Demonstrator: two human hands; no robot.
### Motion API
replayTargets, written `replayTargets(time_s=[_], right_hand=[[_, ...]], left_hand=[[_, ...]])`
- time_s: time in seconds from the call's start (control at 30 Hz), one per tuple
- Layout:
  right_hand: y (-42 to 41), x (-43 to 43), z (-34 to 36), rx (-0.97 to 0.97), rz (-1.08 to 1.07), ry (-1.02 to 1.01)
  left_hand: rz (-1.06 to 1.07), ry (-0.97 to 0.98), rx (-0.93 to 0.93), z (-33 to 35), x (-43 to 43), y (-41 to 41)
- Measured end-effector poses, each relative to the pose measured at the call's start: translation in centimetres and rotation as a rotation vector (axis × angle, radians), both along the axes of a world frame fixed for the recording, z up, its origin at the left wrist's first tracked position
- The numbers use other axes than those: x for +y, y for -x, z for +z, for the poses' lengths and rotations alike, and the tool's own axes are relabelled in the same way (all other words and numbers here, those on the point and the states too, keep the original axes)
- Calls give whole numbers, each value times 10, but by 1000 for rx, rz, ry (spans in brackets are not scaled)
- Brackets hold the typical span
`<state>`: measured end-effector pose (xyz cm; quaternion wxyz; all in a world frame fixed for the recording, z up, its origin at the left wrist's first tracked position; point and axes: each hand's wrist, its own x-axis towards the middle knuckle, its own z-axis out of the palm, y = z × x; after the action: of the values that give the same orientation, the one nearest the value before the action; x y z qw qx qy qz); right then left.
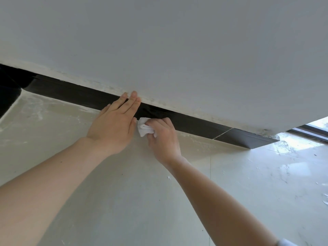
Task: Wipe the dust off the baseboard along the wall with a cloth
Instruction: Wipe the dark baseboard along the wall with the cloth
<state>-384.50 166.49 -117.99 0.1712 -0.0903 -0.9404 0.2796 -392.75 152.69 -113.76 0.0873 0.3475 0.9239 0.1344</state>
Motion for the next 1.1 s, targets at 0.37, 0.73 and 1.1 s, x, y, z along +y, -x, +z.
replayTargets(time_s=[0.37,0.73,1.1], right_hand=[[-85,90,6,86,-1297,791],[-4,25,-4,57,-1251,1177],[37,-47,2,-157,-544,851]], left_hand=[[7,6,-17,-1,2,-2],[21,-35,-33,-2,2,-4],[-75,-81,-5,-6,-16,7]])
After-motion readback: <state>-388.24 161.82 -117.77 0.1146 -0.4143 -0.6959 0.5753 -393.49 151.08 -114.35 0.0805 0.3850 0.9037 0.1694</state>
